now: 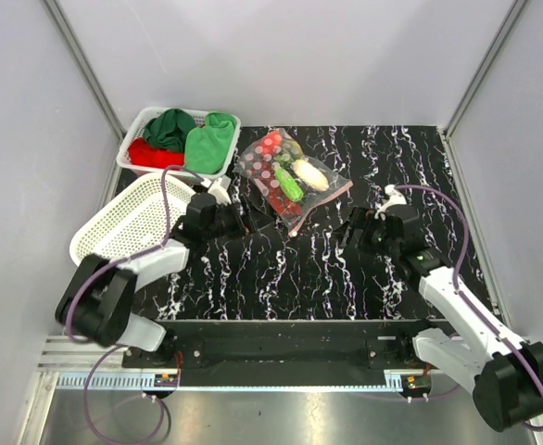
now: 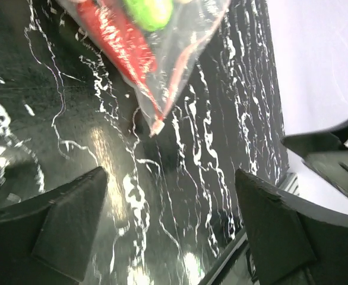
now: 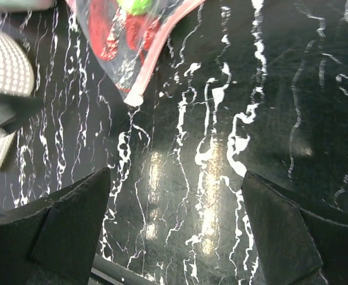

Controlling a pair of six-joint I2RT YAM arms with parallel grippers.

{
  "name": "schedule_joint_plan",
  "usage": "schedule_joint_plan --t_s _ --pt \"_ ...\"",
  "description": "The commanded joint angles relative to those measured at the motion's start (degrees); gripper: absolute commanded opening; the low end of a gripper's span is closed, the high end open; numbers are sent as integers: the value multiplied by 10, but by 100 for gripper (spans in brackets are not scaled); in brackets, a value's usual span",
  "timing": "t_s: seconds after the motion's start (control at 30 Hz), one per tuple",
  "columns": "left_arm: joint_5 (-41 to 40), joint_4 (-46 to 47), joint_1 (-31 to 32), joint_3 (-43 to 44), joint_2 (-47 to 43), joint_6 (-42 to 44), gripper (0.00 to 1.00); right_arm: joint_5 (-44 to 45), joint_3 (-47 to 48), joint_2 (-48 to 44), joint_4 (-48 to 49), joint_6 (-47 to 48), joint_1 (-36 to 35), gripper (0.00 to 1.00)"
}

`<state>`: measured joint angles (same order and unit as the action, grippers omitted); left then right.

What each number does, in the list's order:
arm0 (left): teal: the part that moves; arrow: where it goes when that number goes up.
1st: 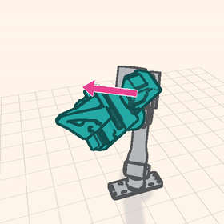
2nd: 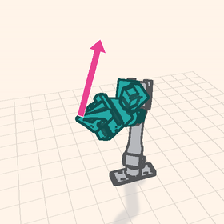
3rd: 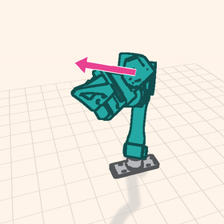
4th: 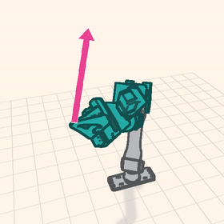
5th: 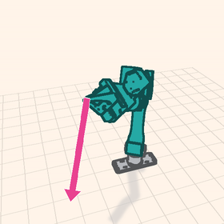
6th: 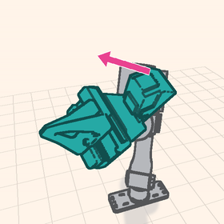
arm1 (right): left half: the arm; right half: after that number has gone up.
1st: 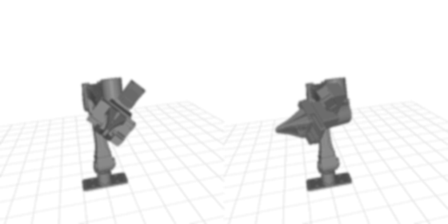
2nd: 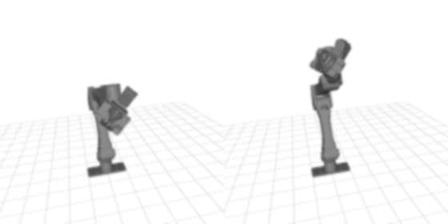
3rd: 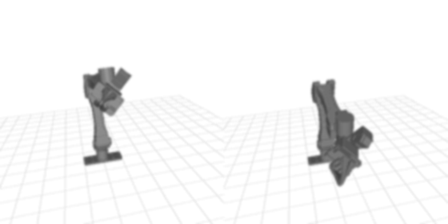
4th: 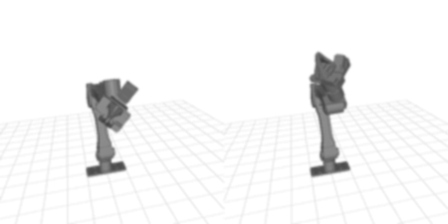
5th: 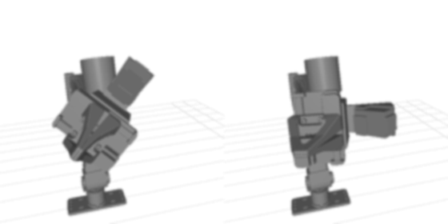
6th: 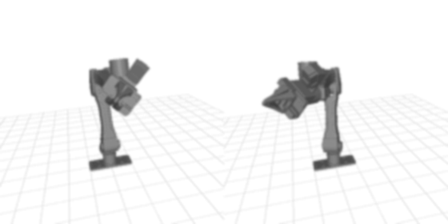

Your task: Open the zip-top bag and remove the fake food

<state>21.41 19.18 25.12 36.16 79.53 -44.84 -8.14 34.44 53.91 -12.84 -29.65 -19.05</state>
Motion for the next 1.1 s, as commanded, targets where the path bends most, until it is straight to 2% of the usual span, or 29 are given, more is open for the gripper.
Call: schedule_joint_plan --t_s 0.0,0.17,0.3,0.37,0.53,0.67,0.77,0.83,0.93,1.0,1.07 --pt "28 182 13 22 108 -68 89 -53 22 17 34 20 2 100" --pt "24 290 23 51 219 -120 81 -78 12 28 60 -1 2 100" --pt "13 325 24 73 286 -145 77 -102 -9 40 100 -25 2 100" --pt "15 356 26 76 302 -156 72 -111 -16 49 121 -30 2 100" --pt "18 377 30 88 340 -177 70 -115 -4 95 146 -30 2 100" --pt "31 386 30 103 360 -186 63 -117 4 120 163 -32 2 100" --pt "38 388 31 110 370 -191 56 -116 -2 143 191 -47 2 100" --pt "47 402 35 116 377 -208 48 -127 -3 165 213 -50 2 100" --pt "52 420 45 110 382 -227 43 -136 1 192 222 -53 2 100" --pt "51 422 50 106 381 -229 43 -140 7 204 223 -50 2 100" --pt "55 420 54 106 383 -227 54 -140 11 209 223 -46 2 100"
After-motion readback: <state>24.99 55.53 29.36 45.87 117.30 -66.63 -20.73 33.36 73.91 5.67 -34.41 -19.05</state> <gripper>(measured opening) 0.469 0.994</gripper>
